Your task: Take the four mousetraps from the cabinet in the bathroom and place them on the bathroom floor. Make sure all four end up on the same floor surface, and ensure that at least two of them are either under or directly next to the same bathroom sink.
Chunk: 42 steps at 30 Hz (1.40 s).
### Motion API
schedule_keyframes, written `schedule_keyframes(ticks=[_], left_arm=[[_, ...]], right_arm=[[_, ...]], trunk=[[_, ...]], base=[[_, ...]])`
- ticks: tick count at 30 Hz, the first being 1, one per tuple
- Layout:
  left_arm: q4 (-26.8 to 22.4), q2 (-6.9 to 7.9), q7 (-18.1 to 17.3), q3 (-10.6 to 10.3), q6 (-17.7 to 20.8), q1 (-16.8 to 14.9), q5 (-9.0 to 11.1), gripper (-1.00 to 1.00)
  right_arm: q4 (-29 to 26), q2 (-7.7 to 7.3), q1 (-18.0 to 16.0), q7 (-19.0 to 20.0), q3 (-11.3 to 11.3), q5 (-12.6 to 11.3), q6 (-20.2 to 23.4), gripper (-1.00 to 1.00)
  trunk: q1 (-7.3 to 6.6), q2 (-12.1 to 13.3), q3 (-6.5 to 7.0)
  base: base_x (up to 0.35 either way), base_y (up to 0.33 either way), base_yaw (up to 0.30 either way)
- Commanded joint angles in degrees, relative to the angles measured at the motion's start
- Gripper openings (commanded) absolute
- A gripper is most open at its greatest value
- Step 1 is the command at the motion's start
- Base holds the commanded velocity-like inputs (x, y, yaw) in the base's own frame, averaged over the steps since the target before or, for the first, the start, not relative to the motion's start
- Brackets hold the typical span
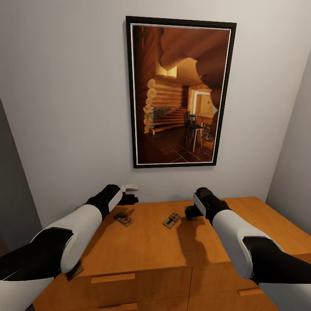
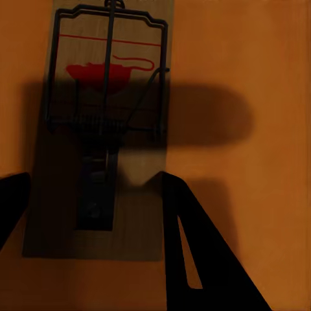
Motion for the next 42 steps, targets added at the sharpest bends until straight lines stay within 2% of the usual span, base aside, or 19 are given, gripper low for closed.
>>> schedule_keyframes(ticks=[1, 11, 12, 42], left_arm=[[-0.1, 0.04, 0.1, -0.5, 0.3, 0.0, 0.5, 1.00], [-0.1, 0.04, 0.1, -0.5, 0.2, 0.0, 0.5, 1.00], [-0.4, 0.04, 0.1, -0.5, 0.1, 0.0, 0.6, 1.00], [-0.6, 0.04, 0.1, -0.5, 0.2, 0.0, 0.6, 1.00]], right_arm=[[1.4, 0.06, 0.0, 0.0, -0.4, -0.3, 0.2, -1.00], [1.3, -0.04, 0.0, -0.6, -0.4, 0.1, -0.5, -1.00], [-15.5, -0.12, 0.0, -0.6, 0.1, 0.7, 4.7, -1.00], [-17.4, -0.12, 0.0, -0.6, 0.1, 0.8, 5.8, -1.00]], trunk=[[0.00, 0.0, -0.09], [0.00, 0.0, -0.09], [0.00, 0.0, -0.09], [0.00, 0.0, -0.09]], base=[[0.000, 0.000, 0.000], [0.000, 0.000, 0.000], [0.000, 0.000, 0.000], [0.000, 0.000, 0.000]])
